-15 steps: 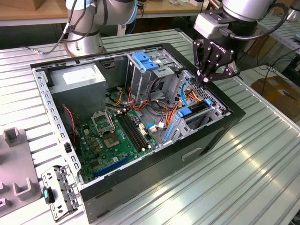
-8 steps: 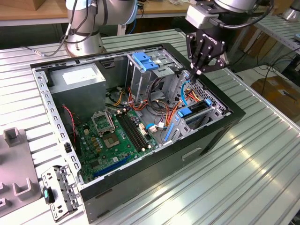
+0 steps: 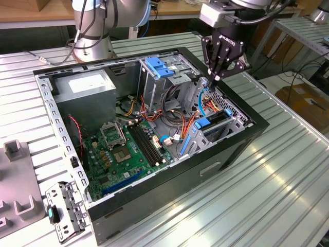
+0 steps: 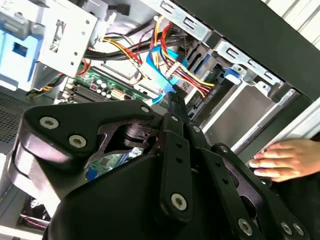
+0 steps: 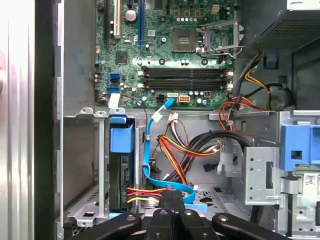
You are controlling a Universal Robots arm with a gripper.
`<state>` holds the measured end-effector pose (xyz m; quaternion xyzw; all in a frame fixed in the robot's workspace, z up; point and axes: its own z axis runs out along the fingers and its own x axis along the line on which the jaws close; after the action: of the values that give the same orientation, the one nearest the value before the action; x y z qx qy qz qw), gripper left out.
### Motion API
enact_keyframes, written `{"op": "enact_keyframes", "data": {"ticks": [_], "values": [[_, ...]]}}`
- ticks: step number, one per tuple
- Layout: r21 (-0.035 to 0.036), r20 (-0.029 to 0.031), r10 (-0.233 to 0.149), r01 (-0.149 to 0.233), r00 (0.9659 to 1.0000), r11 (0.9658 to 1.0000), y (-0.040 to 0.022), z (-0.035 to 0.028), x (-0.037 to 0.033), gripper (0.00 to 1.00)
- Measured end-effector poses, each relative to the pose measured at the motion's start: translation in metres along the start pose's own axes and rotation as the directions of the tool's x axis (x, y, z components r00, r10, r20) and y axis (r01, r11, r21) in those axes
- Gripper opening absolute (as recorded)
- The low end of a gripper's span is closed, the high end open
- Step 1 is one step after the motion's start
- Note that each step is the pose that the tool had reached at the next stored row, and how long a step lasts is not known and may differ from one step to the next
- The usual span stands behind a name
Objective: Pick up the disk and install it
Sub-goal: 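Insert the second disk wire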
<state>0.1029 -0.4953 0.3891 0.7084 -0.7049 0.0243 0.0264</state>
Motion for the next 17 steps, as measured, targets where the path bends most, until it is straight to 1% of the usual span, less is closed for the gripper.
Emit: {"op": "enact_keyframes", "data": {"ticks": [2, 4, 5, 6, 7, 8, 9, 10, 11, 13, 14, 16, 17], "values": [[0.0000, -0.0097, -0.001, 0.001, 1.0000, 1.0000, -0.0008, 0.0022, -0.0014, 0.11], [0.0001, -0.0169, -0.002, 0.002, 0.9999, 1.0000, -0.0015, 0.0036, -0.0025, 0.11], [0.0001, -0.0193, -0.003, 0.003, 0.9998, 1.0000, -0.0022, 0.0041, -0.0032, 0.17], [0.0001, -0.0193, -0.003, 0.003, 0.9998, 1.0000, -0.0029, 0.0043, -0.0036, 0.17], [0.0000, -0.0194, -0.004, 0.004, 0.9998, 1.0000, -0.0033, 0.0043, -0.0037, 0.24], [-0.0009, -0.0197, -0.004, 0.004, 0.9998, 1.0000, -0.0036, 0.0038, -0.0039, 0.24], [-0.0035, -0.0197, -0.004, 0.004, 0.9998, 1.0000, -0.0037, 0.0021, -0.0038, 0.24], [-0.0080, -0.0193, -0.005, 0.005, 0.9998, 1.0000, -0.0037, -0.0015, -0.0035, 0.24], [-0.0102, -0.0194, -0.005, 0.005, 0.9998, 0.9999, -0.0037, -0.0033, -0.0034, 0.24], [-0.0136, -0.0191, -0.005, 0.005, 0.9998, 0.9999, -0.0041, -0.0044, -0.0039, 0.24], [-0.0138, -0.0203, -0.005, 0.005, 0.9998, 0.9999, -0.0044, -0.0045, -0.0049, 0.24], [-0.0141, -0.0218, -0.006, 0.005, 0.9997, 0.9999, -0.0058, -0.0039, -0.0113, 0.24], [-0.0142, -0.0245, -0.005, 0.005, 0.9997, 0.9999, -0.0059, -0.0024, -0.0121, 0.24]]}}
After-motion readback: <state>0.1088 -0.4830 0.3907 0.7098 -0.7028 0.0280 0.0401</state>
